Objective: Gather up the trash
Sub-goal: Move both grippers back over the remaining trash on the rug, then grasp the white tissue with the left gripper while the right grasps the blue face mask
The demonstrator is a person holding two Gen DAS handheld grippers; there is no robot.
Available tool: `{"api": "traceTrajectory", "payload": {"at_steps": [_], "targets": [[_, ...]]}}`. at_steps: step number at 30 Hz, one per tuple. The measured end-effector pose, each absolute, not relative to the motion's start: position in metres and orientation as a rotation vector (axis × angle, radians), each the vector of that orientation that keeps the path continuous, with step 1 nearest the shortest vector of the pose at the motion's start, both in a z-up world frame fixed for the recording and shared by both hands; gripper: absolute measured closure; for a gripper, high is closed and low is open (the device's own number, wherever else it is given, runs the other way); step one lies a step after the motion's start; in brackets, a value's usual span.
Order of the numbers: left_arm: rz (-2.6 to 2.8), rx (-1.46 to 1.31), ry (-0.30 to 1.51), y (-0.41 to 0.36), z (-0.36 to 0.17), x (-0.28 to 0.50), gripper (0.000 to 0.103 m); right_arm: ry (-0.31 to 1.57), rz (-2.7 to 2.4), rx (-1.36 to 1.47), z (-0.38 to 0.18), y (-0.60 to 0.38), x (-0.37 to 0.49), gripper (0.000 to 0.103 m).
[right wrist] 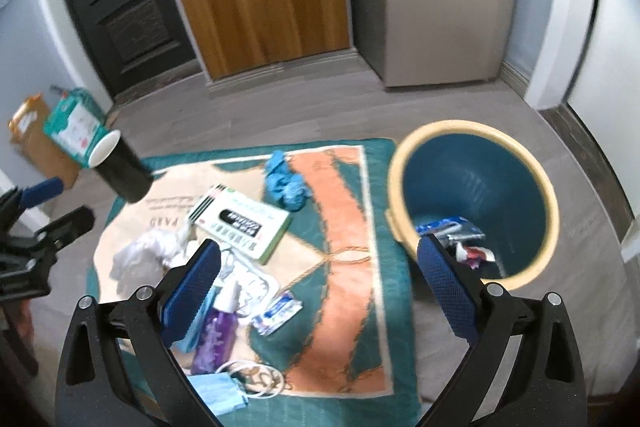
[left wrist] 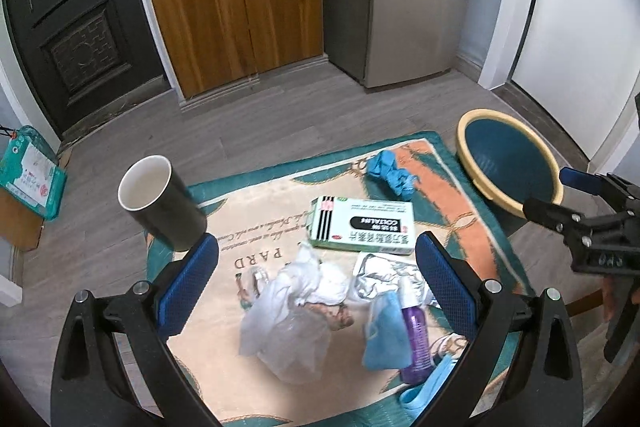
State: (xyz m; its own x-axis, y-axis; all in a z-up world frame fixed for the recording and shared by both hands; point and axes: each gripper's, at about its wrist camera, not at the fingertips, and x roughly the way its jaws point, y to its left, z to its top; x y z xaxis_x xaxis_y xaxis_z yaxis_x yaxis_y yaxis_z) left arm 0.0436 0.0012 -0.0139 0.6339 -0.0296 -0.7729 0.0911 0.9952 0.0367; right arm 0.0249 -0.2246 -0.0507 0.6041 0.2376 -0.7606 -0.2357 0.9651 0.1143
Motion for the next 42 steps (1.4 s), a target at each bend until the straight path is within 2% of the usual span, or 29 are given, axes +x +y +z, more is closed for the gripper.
{"api": "traceTrajectory", "payload": {"at_steps": [14, 22, 23, 25, 26, 27, 30, 38, 40, 41, 42], "targets": [[-0.04, -0.009, 0.914, 0.032, -0.034, 0.048, 0.006, 0.958, 0.309, -0.066, -0.078, -0.195, 0.024, 0.005], [0.013, 0.008, 0.979, 0.047, -0.053, 0.059, 0.006, 1.079, 0.387, -0.086, -0.112, -0.171, 0.022, 0.008], [0.018, 0.001, 0.99, 0.049, -0.055, 0.06, 0.006, 1.096, 0.402, -0.092, -0.117, -0.166, 0.021, 0.009], [0.023, -0.015, 1.01, 0.053, -0.06, 0.06, 0.006, 1.116, 0.429, -0.11, -0.122, -0.156, 0.017, 0.019], [0.021, -0.018, 1.018, 0.054, -0.062, 0.059, 0.006, 1.131, 0.449, -0.136, -0.127, -0.149, 0.015, 0.029], [0.017, -0.019, 1.029, 0.055, -0.065, 0.06, 0.007, 1.14, 0.459, -0.156, -0.13, -0.143, 0.013, 0.035], [0.021, -0.021, 1.073, 0.058, -0.076, 0.062, 0.016, 1.13, 0.493, -0.164, -0.133, -0.134, 0.009, 0.035], [0.066, 0.005, 1.099, 0.064, -0.083, 0.064, 0.016, 1.066, 0.659, -0.087, -0.123, -0.099, 0.005, 0.036], [0.079, -0.012, 1.112, 0.07, -0.086, 0.064, 0.016, 1.092, 0.661, -0.141, -0.131, -0.086, 0.005, 0.039], [0.082, -0.015, 1.118, 0.072, -0.088, 0.064, 0.016, 1.108, 0.662, -0.174, -0.137, -0.08, 0.005, 0.05], [0.082, -0.016, 1.126, 0.075, -0.09, 0.063, 0.017, 1.115, 0.662, -0.191, -0.14, -0.077, 0.005, 0.067]]}}
